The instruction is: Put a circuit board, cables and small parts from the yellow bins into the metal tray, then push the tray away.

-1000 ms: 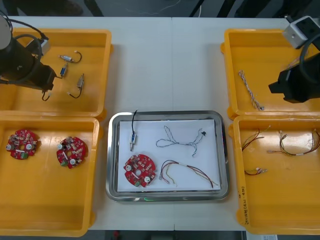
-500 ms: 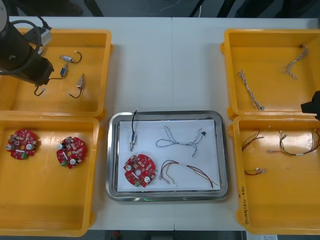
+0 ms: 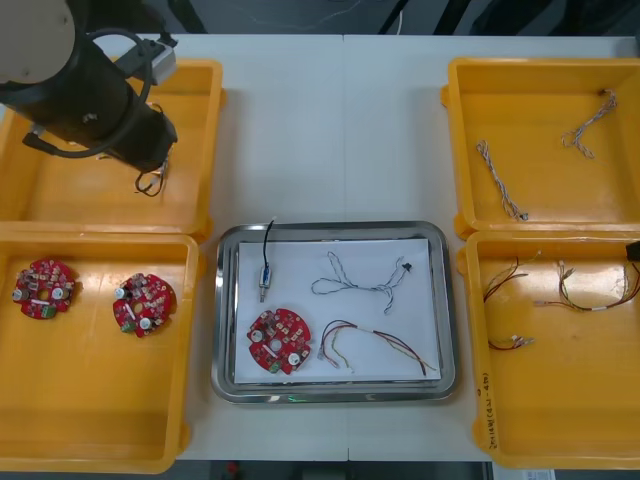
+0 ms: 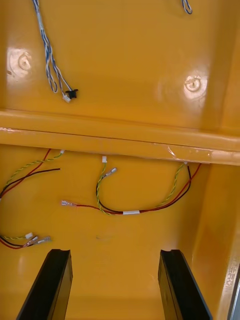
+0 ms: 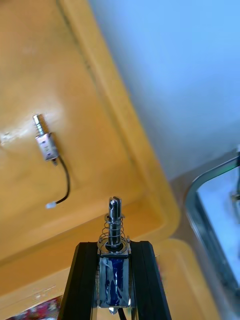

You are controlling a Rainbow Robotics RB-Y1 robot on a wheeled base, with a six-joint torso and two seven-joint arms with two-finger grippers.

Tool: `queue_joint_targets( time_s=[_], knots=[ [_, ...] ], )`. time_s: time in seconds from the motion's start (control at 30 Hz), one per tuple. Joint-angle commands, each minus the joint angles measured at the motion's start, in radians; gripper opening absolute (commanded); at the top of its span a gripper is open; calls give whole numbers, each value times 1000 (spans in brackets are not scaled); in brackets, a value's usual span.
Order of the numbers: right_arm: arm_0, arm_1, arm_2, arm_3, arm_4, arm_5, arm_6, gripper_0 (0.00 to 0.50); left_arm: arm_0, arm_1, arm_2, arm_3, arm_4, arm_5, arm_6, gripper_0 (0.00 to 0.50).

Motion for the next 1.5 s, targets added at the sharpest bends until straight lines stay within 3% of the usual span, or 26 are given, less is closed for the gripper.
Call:
queue_joint_targets(
  time_s=[0.03,0.33,0.7,0.97,1.23,1.5],
  knots=[
    [20,23,-37,-32,24,3,-49,500,-37,-52,-37,-83,-20,8,200,0],
    [48,36,-37,-32,24,3,-70,500,-37,-164,-103,-146,-81,8,341,0],
    [84,55,-41,-32,25,3,-113,500,7,-278,-245,-164,-222,8,499,0],
    [89,87,-38,-32,24,3,-133,500,135,-281,-319,-233,-270,8,529,0],
    [89,87,-37,-32,18,3,-136,500,222,-281,-416,-230,-336,-100,564,0],
    [89,87,-38,-32,15,3,-139,500,238,-281,-486,-190,-360,-162,619,0]
  ],
)
